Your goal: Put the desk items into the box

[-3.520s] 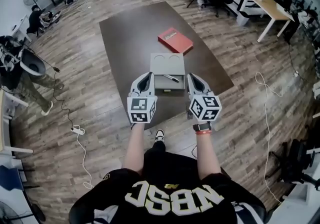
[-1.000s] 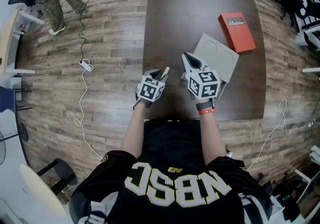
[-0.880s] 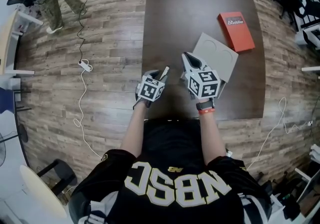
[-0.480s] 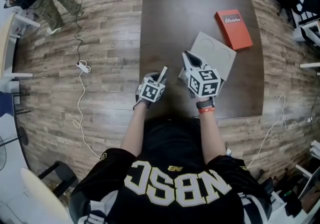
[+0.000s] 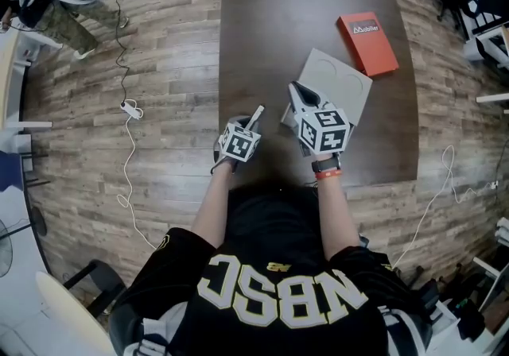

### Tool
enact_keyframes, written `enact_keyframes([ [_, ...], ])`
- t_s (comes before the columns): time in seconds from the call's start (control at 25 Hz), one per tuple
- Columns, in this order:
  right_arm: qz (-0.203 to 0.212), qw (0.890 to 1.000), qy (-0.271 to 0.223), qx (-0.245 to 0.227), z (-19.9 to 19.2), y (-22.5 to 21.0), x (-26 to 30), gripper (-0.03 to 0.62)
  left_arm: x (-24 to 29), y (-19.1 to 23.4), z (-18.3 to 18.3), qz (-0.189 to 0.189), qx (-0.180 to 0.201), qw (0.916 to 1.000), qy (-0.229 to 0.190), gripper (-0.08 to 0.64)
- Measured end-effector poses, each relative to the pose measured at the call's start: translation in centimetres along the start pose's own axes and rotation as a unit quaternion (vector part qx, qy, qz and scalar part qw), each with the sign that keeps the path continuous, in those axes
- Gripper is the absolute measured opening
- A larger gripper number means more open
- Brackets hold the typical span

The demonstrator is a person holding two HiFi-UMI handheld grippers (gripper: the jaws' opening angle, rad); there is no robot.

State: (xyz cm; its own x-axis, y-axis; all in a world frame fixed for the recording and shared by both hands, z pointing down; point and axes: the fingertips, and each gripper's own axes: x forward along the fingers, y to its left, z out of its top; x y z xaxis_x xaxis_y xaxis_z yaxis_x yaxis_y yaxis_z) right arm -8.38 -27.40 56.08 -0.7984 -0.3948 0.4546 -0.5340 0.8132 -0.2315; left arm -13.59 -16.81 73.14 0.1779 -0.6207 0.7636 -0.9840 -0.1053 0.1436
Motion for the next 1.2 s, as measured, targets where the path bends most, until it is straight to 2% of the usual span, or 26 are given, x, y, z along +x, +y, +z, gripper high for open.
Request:
enact_keyframes([
  [0.32, -0.010, 1.000, -0.005, 0.007, -0.1, -0.5, -0.5, 0.020, 0.1, -0.1, 0.4, -0.004, 0.020, 0.9998, -0.009, 0.074],
  [0.68, -0.024, 0.999, -0.017, 0.016, 0.1, -1.3, -1.2, 0.020, -2.1, 0.8, 4.1, 0.003, 0.026, 0.9991, -0.035, 0.074],
  [1.2, -0.070, 0.995, -0.049, 0.049, 0.3, -3.9, -4.1, 0.020, -3.7, -1.0, 10.0, -0.023, 0.099, 0.9919, -0.077, 0.074],
])
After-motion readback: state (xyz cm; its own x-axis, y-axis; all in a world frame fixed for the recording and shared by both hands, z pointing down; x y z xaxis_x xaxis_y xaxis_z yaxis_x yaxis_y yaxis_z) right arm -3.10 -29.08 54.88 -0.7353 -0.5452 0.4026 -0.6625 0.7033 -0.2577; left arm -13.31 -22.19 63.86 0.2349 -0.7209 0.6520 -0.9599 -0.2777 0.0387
